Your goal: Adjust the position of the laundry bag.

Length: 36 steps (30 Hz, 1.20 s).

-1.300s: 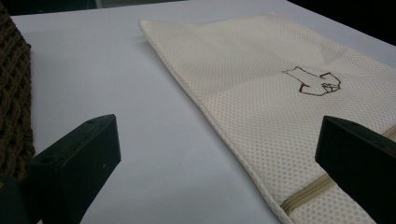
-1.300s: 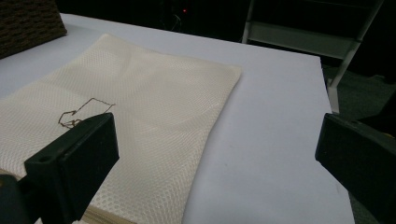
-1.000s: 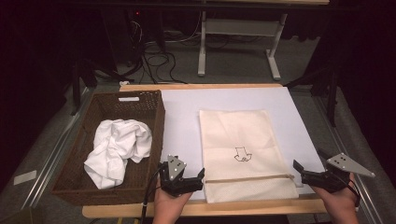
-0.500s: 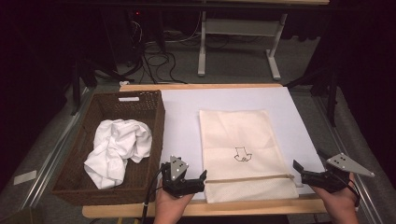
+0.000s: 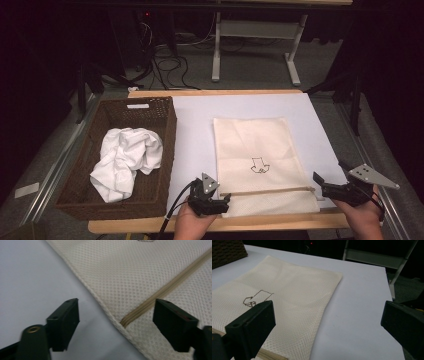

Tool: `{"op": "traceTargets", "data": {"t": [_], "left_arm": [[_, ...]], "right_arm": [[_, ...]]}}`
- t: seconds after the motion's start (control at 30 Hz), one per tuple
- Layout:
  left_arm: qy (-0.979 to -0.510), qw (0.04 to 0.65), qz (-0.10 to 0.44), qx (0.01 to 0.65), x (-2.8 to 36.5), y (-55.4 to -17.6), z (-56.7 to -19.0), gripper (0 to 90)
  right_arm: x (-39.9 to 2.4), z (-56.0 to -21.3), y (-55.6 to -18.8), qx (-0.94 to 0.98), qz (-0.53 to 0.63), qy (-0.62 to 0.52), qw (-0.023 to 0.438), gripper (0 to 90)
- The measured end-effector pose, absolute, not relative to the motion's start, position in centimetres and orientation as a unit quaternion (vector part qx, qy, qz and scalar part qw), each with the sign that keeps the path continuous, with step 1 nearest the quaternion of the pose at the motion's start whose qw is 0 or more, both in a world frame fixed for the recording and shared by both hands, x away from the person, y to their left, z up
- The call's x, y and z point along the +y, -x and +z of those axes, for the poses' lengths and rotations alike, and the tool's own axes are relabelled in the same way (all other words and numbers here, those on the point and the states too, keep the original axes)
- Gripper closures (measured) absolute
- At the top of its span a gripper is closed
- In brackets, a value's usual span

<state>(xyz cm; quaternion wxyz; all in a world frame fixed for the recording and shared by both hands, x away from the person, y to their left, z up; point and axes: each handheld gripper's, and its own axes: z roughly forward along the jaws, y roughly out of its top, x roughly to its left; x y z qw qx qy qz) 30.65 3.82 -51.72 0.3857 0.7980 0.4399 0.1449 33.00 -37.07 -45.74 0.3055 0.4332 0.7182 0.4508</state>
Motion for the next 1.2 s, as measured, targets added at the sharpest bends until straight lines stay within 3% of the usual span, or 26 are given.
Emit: {"op": "traceTargets", "data": {"t": [0.17,0.2,0.23,0.3,0.37,0.57,0.63,0.73,0.9,1.07,1.2], "left_arm": [[-0.805,0.368,0.163,0.435,3.0,-30.6,-52.2,39.5],[-0.807,0.370,0.165,0.430,2.9,-30.4,-52.1,49.3],[-0.809,0.376,0.163,0.422,2.8,-30.2,-52.1,49.3],[-0.813,0.378,0.166,0.410,2.4,-29.9,-52.1,67.3],[-0.811,0.380,0.165,0.413,2.4,-30.0,-52.1,76.7],[-0.783,0.383,0.186,0.453,4.9,-31.0,-51.2,80.1],[-0.767,0.368,0.207,0.483,6.9,-31.4,-51.2,80.2],[-0.760,0.369,0.197,0.497,7.6,-31.4,-51.5,76.8],[-0.765,0.376,0.200,0.484,7.0,-31.1,-51.3,47.8],[-0.749,0.412,0.205,0.476,7.5,-30.4,-50.5,37.0],[-0.742,0.416,0.196,0.488,8.1,-30.5,-50.6,33.7]], "right_arm": [[-37.0,-46.0,-33.2,0.722,0.448,-0.434,0.301,0.3],[-37.0,-46.0,-33.2,0.722,0.446,-0.435,0.301,0.3],[-37.0,-46.0,-33.2,0.722,0.446,-0.435,0.301,0.3],[-37.0,-46.0,-33.2,0.722,0.446,-0.435,0.300,0.3],[-36.9,-46.0,-33.2,0.722,0.447,-0.436,0.298,0.3],[-37.1,-46.0,-33.2,0.720,0.449,-0.437,0.299,0.3],[-37.2,-46.0,-33.2,0.721,0.448,-0.437,0.298,0.3],[-37.0,-46.2,-33.3,0.723,0.447,-0.438,0.292,0.3],[-36.3,-46.5,-33.6,0.731,0.446,-0.432,0.283,0.3],[-34.2,-47.1,-35.4,0.748,0.445,-0.428,0.243,0.5],[-31.7,-48.0,-38.1,0.774,0.414,-0.424,0.224,12.9]]}}
